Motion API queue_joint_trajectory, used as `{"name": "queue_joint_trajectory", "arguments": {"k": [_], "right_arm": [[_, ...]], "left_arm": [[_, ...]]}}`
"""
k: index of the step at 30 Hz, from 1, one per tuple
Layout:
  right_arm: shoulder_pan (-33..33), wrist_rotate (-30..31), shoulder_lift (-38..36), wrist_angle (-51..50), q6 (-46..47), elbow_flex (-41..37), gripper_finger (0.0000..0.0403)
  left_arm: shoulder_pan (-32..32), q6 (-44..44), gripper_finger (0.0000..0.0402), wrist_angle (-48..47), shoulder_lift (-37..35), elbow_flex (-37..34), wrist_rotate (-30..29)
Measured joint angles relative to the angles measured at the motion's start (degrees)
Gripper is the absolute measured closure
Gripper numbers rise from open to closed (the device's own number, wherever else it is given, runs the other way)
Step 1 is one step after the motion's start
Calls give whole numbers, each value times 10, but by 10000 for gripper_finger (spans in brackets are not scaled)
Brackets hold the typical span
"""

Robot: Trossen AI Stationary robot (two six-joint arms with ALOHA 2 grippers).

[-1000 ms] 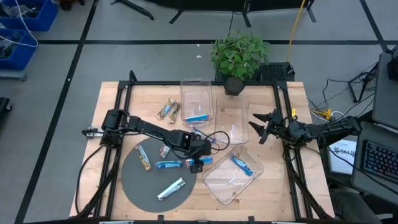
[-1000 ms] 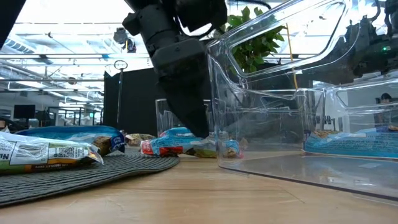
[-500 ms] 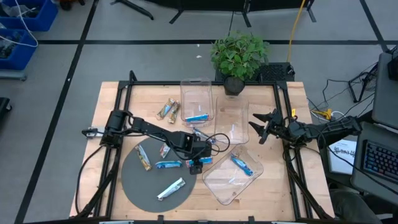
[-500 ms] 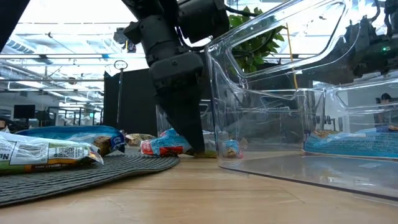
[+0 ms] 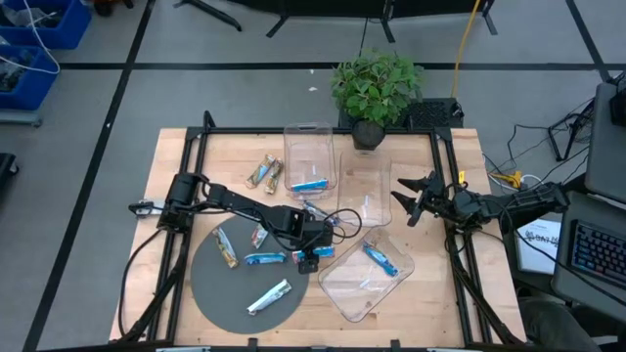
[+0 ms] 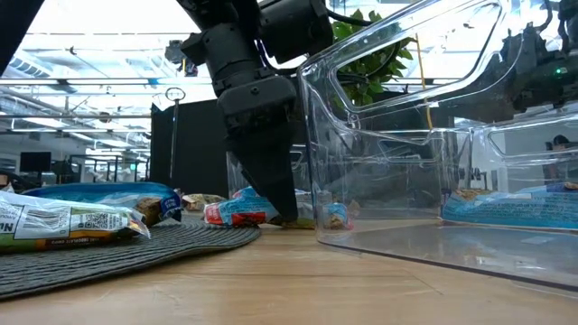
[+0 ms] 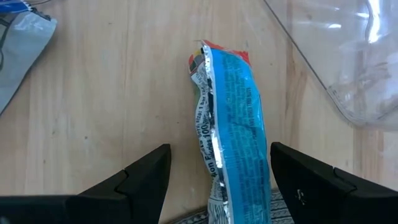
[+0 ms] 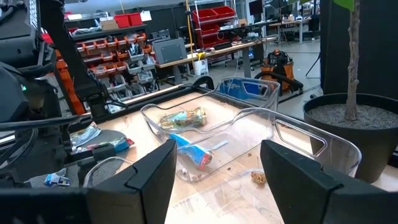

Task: Pick and place Granola Bars by type
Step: Put the red granola bar into the top transparent bin

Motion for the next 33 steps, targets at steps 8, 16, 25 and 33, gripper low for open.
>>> {"name": "queue_joint_trajectory", "arguments": {"k": [8, 16, 25, 33], "right_arm": [[0, 0, 0, 0, 0, 0, 179], [0, 0, 0, 0, 0, 0, 179], [0, 0, 0, 0, 0, 0, 179], [0, 0, 0, 0, 0, 0, 179]], "left_arm": [[-1, 0, 124, 0, 0, 0, -1], [-1, -1, 133, 0, 0, 0, -14], [0, -6, 223, -2, 0, -1, -16], [0, -13, 319, -2, 0, -1, -14]]}}
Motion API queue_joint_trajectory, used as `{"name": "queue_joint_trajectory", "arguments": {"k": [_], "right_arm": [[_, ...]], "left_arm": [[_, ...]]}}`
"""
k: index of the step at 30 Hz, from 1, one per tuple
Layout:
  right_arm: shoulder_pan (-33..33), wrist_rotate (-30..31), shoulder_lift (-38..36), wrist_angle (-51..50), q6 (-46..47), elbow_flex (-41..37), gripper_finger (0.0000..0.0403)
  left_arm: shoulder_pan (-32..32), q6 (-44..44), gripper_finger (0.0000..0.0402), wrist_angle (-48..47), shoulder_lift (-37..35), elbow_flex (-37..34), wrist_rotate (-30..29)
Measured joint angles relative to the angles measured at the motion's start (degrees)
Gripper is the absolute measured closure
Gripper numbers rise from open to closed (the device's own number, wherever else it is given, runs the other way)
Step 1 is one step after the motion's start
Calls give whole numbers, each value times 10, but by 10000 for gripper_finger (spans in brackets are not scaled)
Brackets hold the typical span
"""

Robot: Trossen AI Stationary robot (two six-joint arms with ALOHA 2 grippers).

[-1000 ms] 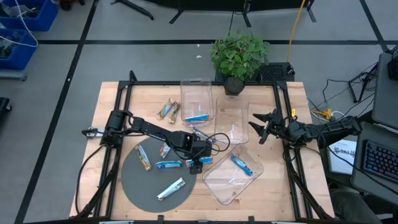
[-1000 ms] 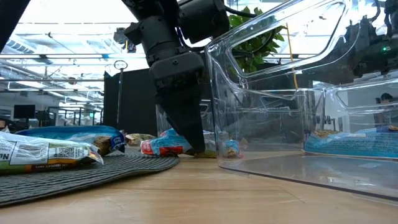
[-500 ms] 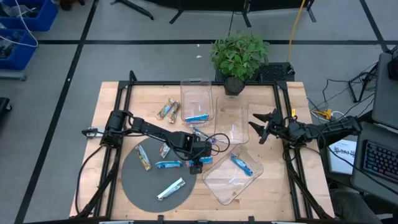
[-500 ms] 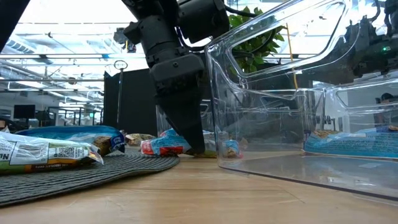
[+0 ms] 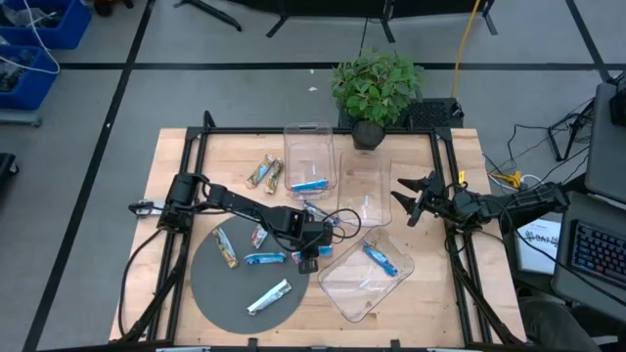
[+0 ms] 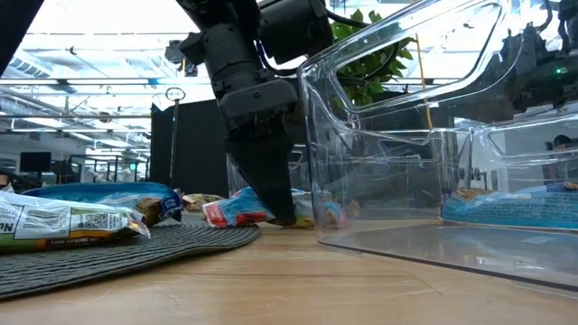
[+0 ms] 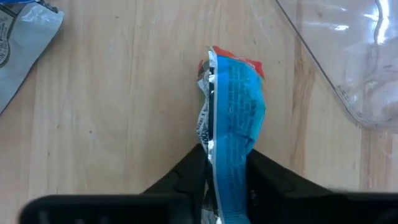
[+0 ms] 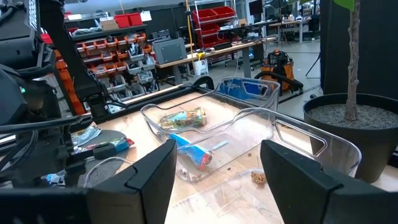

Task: Pick and place Granola Bars by type
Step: Put the red granola bar into the top transparent bin

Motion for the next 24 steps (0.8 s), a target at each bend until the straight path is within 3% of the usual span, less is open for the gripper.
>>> {"name": "queue_joint_trajectory", "arguments": {"k": [6, 16, 24], "right_arm": [[0, 0, 0, 0, 0, 0, 179], [0, 0, 0, 0, 0, 0, 179], [0, 0, 0, 0, 0, 0, 179]], "left_arm": [[0, -12, 388, 0, 0, 0, 0], [4, -24, 394, -3, -1, 0, -4], [17, -23, 395, -65, -79, 0, -51]]}}
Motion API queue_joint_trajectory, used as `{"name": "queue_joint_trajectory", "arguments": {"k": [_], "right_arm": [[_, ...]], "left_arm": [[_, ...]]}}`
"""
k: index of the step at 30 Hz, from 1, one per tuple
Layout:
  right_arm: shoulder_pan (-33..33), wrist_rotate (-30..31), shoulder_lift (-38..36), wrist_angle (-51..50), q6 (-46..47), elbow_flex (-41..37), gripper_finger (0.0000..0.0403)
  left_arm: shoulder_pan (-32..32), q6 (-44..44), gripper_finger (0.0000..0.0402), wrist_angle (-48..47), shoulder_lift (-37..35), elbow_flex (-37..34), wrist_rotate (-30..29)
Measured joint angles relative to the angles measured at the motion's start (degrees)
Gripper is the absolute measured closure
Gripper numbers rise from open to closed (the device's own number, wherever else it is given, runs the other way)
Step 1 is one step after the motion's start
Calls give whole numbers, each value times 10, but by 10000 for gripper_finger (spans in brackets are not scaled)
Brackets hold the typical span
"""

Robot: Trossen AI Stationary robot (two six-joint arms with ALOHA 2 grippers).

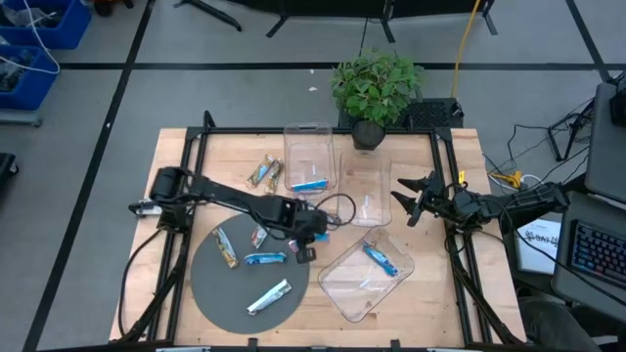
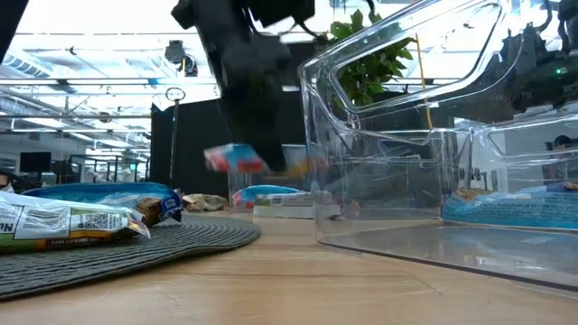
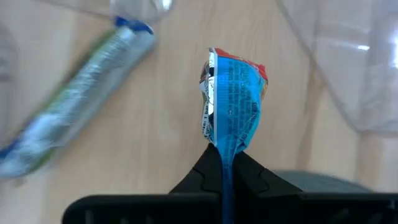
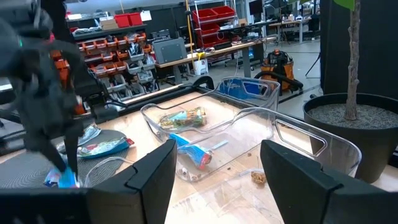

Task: Pick and place Granola Bars by type
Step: Put the red granola bar into the top transparent bin

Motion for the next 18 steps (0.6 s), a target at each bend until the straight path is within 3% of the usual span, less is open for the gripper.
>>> {"name": "queue_joint_trajectory", "arguments": {"k": [18], "right_arm": [[0, 0, 0, 0, 0, 0, 179]], "left_arm": [[43, 39, 396, -218, -278, 0, -58]]}}
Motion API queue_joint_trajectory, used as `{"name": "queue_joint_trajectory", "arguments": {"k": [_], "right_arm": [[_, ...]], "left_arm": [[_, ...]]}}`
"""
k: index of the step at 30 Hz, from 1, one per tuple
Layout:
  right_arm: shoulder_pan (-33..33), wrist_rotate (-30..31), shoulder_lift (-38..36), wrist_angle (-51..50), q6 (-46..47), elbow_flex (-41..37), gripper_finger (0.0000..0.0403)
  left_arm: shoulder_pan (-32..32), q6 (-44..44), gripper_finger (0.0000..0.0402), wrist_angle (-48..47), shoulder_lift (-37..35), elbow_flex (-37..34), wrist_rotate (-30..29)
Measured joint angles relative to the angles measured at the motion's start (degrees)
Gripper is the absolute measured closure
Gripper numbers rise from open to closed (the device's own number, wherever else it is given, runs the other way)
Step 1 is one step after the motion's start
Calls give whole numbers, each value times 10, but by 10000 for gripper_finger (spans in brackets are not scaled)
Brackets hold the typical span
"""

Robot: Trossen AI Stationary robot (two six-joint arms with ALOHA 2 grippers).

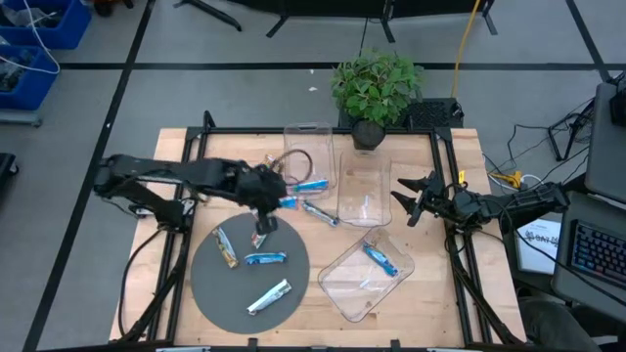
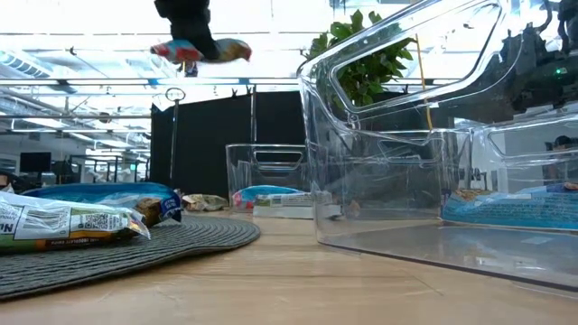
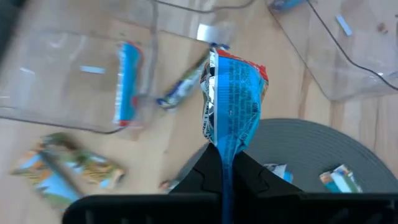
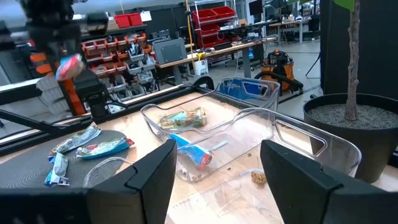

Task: Pick and place Granola Bars by type
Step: Put the red granola bar into the top transparent bin

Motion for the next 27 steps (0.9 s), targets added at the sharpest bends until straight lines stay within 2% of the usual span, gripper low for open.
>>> {"name": "queue_joint_trajectory", "arguments": {"k": [5, 13, 21, 27], "right_arm": [[0, 0, 0, 0, 0, 0, 179], [0, 0, 0, 0, 0, 0, 179], [0, 0, 0, 0, 0, 0, 179], [0, 0, 0, 0, 0, 0, 179]], "left_arm": [[52, 58, 396, -22, -39, 0, 0], [164, 185, 396, -23, -32, 7, 13], [252, 284, 396, -23, 65, 81, 35], [275, 317, 396, -21, 166, 158, 50]]}}
